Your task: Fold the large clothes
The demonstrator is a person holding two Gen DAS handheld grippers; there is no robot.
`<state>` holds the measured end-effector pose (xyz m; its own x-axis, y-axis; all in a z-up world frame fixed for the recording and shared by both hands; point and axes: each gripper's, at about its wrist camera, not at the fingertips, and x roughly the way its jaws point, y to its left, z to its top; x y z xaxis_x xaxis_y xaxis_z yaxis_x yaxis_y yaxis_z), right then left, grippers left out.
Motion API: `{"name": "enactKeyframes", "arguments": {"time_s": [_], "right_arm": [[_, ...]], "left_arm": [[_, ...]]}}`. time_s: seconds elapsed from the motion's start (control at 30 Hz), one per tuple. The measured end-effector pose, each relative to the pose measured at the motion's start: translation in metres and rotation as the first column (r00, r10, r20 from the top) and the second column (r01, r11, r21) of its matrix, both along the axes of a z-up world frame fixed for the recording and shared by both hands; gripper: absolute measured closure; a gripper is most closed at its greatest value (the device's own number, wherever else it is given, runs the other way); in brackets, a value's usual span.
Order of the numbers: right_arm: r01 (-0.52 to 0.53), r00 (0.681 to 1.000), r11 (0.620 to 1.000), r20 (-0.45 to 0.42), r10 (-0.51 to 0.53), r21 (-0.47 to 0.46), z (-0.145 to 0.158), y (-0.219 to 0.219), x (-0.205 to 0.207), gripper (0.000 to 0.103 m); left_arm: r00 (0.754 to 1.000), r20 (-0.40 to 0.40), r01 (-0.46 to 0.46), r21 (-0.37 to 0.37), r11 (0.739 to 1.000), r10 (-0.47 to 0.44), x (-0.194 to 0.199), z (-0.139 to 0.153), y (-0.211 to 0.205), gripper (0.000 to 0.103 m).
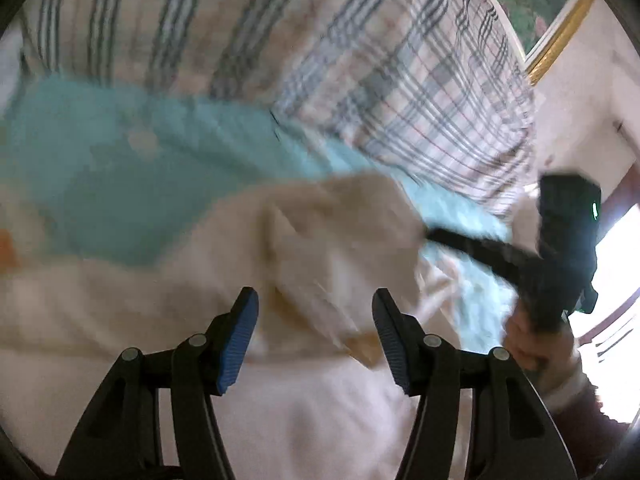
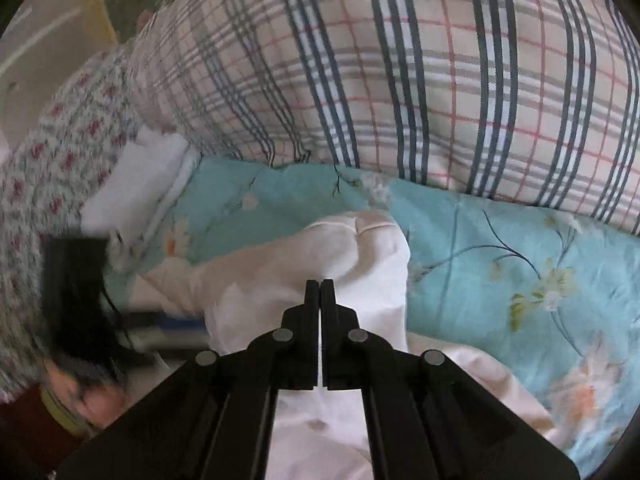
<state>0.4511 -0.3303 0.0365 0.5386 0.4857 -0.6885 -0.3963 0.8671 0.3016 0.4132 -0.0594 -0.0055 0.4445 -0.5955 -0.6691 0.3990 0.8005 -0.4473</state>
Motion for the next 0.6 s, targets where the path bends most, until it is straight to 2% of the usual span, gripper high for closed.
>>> {"name": "enactKeyframes", "arguments": {"time_s": [0.07,0.13,0.27,0.3,0.33,0.37,0.4,0.47,0.53,0.6], "right_arm": [[0.022,1.0,1.0,-0.02,-0.022,-0.016,-0.014,-0.008,-0.002,0.103],[0.03,0.999,1.0,-0.045,-0.03,0.004,-0.027,-0.011,-0.005,0.103],[0.044,0.997,0.998,-0.062,-0.042,0.035,-0.038,-0.016,-0.006,0.103],[0.043,0.997,0.998,-0.06,-0.04,0.038,-0.039,-0.012,-0.006,0.103],[0.043,0.998,0.998,-0.056,-0.041,0.041,-0.038,-0.013,-0.007,0.103],[0.046,0.998,0.998,-0.049,-0.044,0.044,-0.036,-0.014,-0.008,0.103],[0.05,0.998,0.998,-0.043,-0.048,0.048,-0.034,-0.016,-0.01,0.103],[0.061,0.998,0.996,-0.025,-0.06,0.071,-0.024,-0.022,-0.019,0.103],[0.063,0.998,0.992,-0.002,-0.063,0.109,-0.011,-0.026,-0.031,0.103],[0.048,0.998,0.987,0.033,-0.054,0.154,0.004,-0.029,-0.054,0.103]], "left_arm": [[0.999,0.045,-0.019,0.099,0.995,0.015,0.016,0.007,-0.004,0.037],[0.998,0.045,0.031,0.202,0.979,-0.041,0.04,0.001,-0.021,0.037],[0.991,0.007,0.12,0.403,0.907,-0.134,0.071,-0.03,-0.058,0.038],[0.99,0.006,0.123,0.427,0.896,-0.139,0.074,-0.034,-0.063,0.059],[0.989,-0.004,0.133,0.44,0.888,-0.146,0.077,-0.04,-0.066,0.103],[0.99,-0.023,0.135,0.425,0.895,-0.138,0.077,-0.042,-0.064,0.099],[0.993,-0.004,0.112,0.405,0.907,-0.121,0.074,-0.039,-0.059,0.102],[0.993,0.062,0.072,0.345,0.936,-0.099,0.056,-0.024,-0.046,0.102],[0.988,0.13,0.041,0.269,0.962,-0.079,0.021,-0.003,-0.026,0.103],[0.983,0.174,0.015,0.24,0.971,-0.058,-0.009,0.008,-0.009,0.103]]}}
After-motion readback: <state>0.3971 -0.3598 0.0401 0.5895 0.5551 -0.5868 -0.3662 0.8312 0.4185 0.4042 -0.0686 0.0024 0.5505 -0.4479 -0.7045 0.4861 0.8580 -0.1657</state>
